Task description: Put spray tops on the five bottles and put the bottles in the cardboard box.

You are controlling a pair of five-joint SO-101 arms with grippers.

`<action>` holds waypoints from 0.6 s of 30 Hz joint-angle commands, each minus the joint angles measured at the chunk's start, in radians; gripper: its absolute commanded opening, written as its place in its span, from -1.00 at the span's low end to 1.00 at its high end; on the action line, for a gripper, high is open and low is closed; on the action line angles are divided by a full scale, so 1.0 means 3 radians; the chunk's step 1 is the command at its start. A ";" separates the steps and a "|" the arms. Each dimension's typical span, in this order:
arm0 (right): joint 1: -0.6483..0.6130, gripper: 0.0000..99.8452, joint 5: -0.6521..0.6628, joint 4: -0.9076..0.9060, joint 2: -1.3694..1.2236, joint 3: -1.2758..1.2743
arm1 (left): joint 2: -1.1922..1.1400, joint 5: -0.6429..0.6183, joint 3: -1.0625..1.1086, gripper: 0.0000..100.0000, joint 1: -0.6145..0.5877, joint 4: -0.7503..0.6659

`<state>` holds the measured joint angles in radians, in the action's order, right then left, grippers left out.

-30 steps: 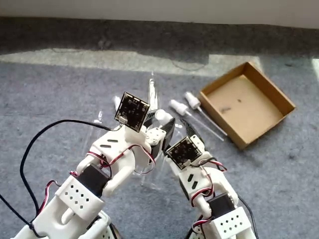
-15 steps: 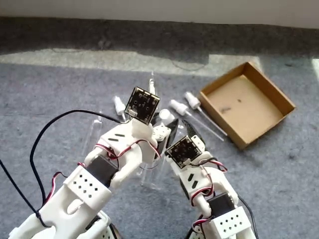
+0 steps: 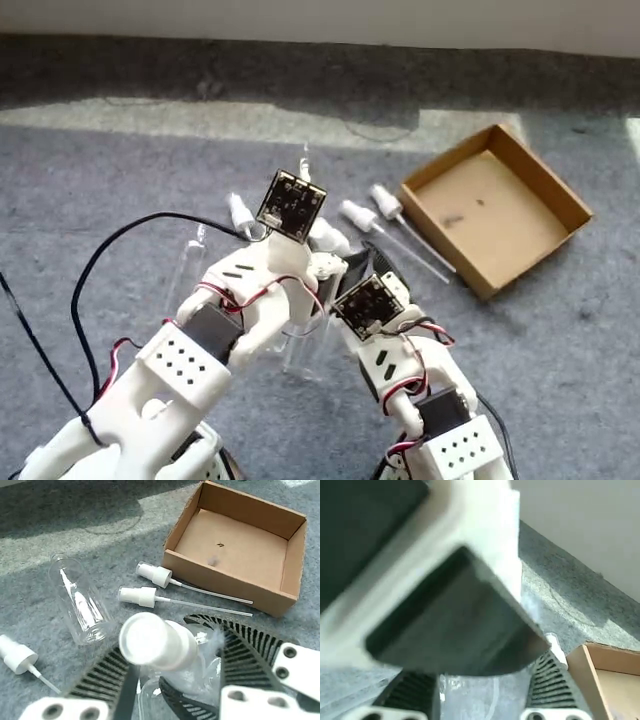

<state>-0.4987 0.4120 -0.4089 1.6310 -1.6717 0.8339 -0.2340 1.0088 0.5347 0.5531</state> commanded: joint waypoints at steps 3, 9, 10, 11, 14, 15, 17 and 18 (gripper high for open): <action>0.0049 -0.81 0.0015 0.0100 0.0064 -0.0095 | 0.0003 0.0036 -0.0054 -0.63 0.0018 0.0020; 0.0125 -0.81 0.0010 0.0095 0.0064 -0.0100 | 0.0320 0.0041 -0.0054 -0.63 0.0018 0.0107; 0.0176 -0.81 0.0010 0.0110 0.0064 -0.0110 | 0.0412 0.0041 -0.0054 -0.63 0.0018 0.0189; 0.0233 -0.81 0.0010 0.0110 0.0064 -0.0130 | 0.0483 0.0051 -0.0054 -0.63 0.0018 0.0281; 0.0274 -0.81 0.0010 0.0110 0.0064 -0.0146 | 0.0688 0.0215 -0.0043 -0.63 0.0018 0.0537; 0.0274 -0.81 0.0010 0.0110 0.0064 -0.0146 | 0.0744 0.0225 -0.0038 -0.63 0.0018 0.0614; 0.0274 -0.81 0.0010 0.0110 0.0064 -0.0146 | 0.0846 0.0225 -0.0043 -0.63 0.0018 0.0716; 0.0284 -0.81 0.0005 0.0110 0.0064 -0.0146 | 0.0892 0.0225 -0.0043 -0.63 0.0018 0.0752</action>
<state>-0.4358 0.4120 -0.4089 1.6326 -1.6732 1.0273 -0.1803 1.0088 0.5378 0.7281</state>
